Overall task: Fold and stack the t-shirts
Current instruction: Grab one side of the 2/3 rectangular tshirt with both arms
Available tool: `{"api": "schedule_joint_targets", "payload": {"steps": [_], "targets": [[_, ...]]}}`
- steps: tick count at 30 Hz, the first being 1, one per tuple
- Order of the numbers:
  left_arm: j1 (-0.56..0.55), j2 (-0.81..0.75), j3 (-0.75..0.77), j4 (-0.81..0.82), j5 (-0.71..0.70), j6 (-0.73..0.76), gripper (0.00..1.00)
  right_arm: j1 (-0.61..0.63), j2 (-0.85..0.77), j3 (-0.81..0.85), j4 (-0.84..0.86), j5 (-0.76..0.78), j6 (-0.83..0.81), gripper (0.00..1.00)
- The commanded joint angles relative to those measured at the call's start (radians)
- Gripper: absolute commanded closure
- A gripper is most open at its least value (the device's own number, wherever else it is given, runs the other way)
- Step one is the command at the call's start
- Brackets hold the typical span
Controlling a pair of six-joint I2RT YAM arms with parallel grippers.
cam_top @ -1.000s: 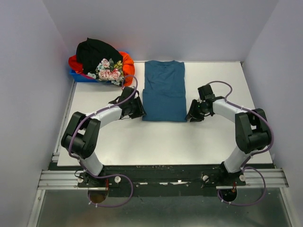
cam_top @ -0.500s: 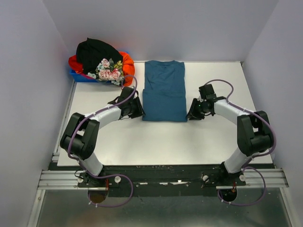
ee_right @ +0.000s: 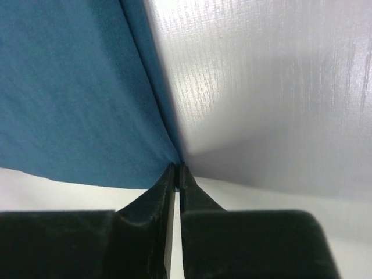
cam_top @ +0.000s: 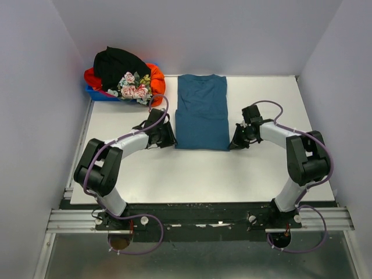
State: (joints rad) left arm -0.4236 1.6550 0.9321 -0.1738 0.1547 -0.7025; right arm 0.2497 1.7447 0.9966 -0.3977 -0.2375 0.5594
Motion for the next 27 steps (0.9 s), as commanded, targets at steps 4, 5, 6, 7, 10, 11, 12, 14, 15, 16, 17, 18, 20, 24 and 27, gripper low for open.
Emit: {"api": "schedule_joint_targets", "payload": {"steps": [4, 5, 6, 7, 10, 11, 12, 14, 15, 16, 17, 18, 20, 24, 27], "targets": [[0.002, 0.008, -0.026, 0.000, 0.012, 0.011, 0.59, 0.008, 0.009, -0.009, 0.010, 0.004, -0.006, 0.99], [0.002, 0.012, -0.026, 0.002, 0.016, 0.011, 0.59, 0.008, 0.009, -0.010, 0.011, 0.001, -0.006, 0.99], [0.002, 0.017, -0.026, 0.007, 0.020, 0.009, 0.59, 0.008, 0.009, -0.009, 0.013, -0.002, -0.004, 0.99], [0.002, 0.023, -0.024, 0.010, 0.025, 0.011, 0.59, 0.008, 0.012, -0.007, 0.014, -0.003, -0.006, 0.99], [0.002, 0.043, -0.022, 0.016, 0.029, 0.008, 0.59, 0.008, 0.012, -0.006, 0.016, -0.005, -0.006, 0.99], [0.002, 0.046, -0.026, 0.022, 0.034, 0.006, 0.59, 0.008, 0.013, -0.006, 0.016, -0.006, -0.006, 0.99], [0.000, 0.052, -0.026, 0.025, 0.039, 0.006, 0.59, 0.008, 0.013, -0.007, 0.016, -0.006, -0.004, 0.99], [0.000, 0.064, -0.027, 0.037, 0.057, 0.001, 0.59, 0.008, 0.015, -0.006, 0.016, -0.006, -0.006, 0.99], [0.000, 0.071, -0.027, 0.040, 0.062, 0.000, 0.60, 0.008, 0.015, -0.006, 0.016, -0.006, -0.006, 0.99], [0.000, 0.075, -0.027, 0.040, 0.062, -0.002, 0.60, 0.008, 0.015, -0.006, 0.016, -0.006, -0.004, 0.99], [0.000, 0.083, -0.026, 0.040, 0.059, 0.000, 0.60, 0.007, 0.015, -0.006, 0.016, -0.006, -0.004, 0.99], [0.000, 0.086, -0.026, 0.040, 0.049, -0.005, 0.60, 0.008, 0.013, -0.006, 0.016, -0.008, -0.006, 0.99], [0.000, 0.101, -0.026, 0.049, 0.051, -0.014, 0.63, 0.008, 0.013, -0.006, 0.016, -0.010, -0.004, 0.99], [-0.001, 0.127, -0.024, 0.071, 0.062, -0.037, 0.78, 0.008, 0.004, -0.006, 0.014, -0.013, -0.001, 0.99], [-0.001, 0.129, -0.029, 0.079, 0.051, -0.052, 1.00, 0.008, -0.008, -0.007, 0.008, -0.016, -0.003, 0.99]]}}
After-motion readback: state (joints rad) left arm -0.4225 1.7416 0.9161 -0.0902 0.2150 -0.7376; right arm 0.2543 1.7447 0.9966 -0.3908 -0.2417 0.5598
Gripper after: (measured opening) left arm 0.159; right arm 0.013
